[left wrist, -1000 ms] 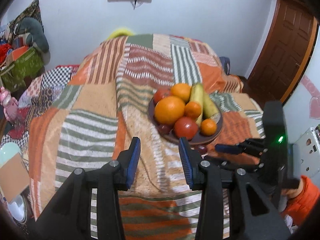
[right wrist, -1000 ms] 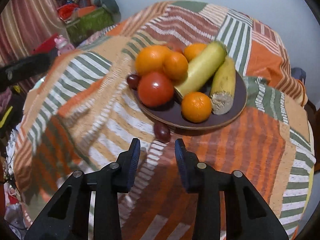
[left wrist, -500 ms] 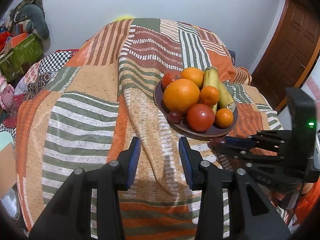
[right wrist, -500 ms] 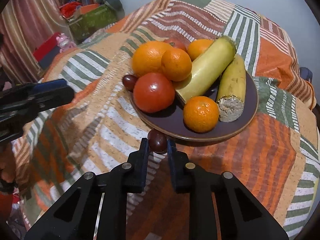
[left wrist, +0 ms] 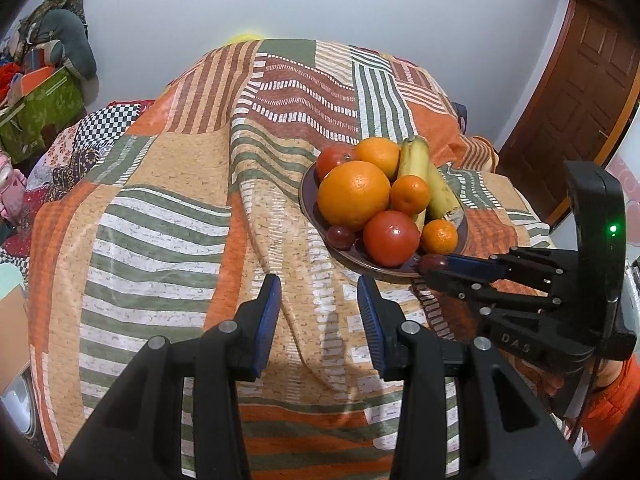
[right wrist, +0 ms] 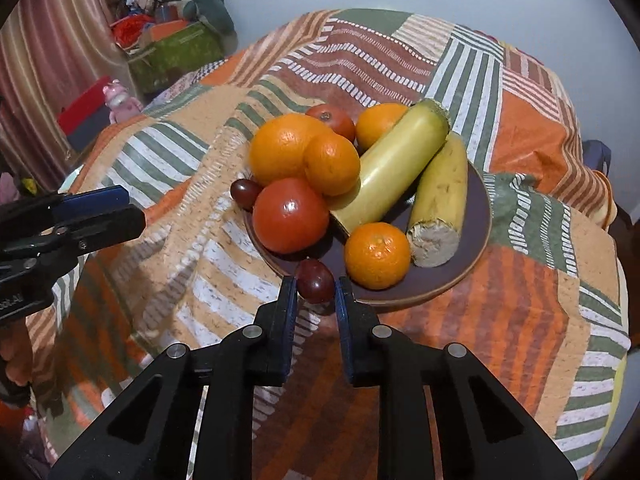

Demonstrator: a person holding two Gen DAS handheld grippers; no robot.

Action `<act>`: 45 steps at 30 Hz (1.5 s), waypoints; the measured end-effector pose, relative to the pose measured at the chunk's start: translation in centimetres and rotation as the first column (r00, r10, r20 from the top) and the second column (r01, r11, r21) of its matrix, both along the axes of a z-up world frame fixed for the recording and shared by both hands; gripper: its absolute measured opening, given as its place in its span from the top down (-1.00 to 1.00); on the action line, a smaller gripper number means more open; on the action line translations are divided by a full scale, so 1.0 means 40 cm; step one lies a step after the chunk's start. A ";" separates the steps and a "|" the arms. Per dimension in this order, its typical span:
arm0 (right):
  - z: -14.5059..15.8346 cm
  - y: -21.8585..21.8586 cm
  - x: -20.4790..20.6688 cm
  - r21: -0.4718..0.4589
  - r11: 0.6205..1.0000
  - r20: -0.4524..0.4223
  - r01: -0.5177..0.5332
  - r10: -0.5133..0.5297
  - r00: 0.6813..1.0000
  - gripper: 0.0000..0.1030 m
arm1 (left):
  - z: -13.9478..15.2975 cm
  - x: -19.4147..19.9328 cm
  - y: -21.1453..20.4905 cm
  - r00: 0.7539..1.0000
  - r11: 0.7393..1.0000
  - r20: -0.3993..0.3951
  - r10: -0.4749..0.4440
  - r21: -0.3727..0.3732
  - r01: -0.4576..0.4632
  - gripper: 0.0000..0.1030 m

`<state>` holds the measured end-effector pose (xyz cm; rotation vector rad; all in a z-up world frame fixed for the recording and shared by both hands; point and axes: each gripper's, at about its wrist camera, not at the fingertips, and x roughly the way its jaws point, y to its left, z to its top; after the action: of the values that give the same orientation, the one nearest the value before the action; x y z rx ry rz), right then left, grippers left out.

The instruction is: Organize fruits

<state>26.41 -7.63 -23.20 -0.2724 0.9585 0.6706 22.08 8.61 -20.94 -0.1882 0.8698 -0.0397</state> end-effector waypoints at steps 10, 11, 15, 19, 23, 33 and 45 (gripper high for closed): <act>0.081 -0.050 -0.044 0.055 0.998 0.059 0.020 -0.024 0.998 0.53 | 0.065 -0.022 -0.028 0.999 1.000 0.051 -0.017 0.003 0.017 0.23; 0.110 -0.067 -0.058 0.078 0.997 0.081 0.030 -0.036 0.996 0.53 | 0.084 -0.031 -0.036 0.997 1.000 0.068 -0.021 0.007 0.021 0.23; 0.225 -0.126 -0.117 0.150 0.987 0.185 0.063 -0.090 0.979 0.53 | 0.172 -0.079 -0.071 0.988 0.999 0.152 -0.038 0.026 0.035 0.23; 0.333 -0.182 -0.191 0.236 0.968 0.278 0.082 -0.148 0.949 0.52 | 0.275 -0.149 -0.119 0.966 0.997 0.252 -0.062 0.059 0.049 0.23; 0.425 -0.224 -0.273 0.307 0.948 0.365 0.088 -0.203 0.909 0.52 | 0.371 -0.231 -0.162 0.933 0.994 0.352 -0.078 0.101 0.044 0.23; 0.554 -0.281 -0.439 0.439 0.896 0.494 0.061 -0.298 0.817 0.10 | 0.540 -0.404 -0.219 0.834 0.990 0.545 -0.087 0.141 0.011 -0.11; 0.564 -0.284 -0.479 0.472 0.875 0.541 0.104 -0.381 0.750 -0.94 | 0.567 -0.471 -0.220 0.800 0.990 0.597 -0.060 0.136 -0.028 -0.75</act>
<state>7.24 -19.00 -0.63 0.0286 0.1836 0.4664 3.23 -0.18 1.76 -0.0283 0.2299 -0.0509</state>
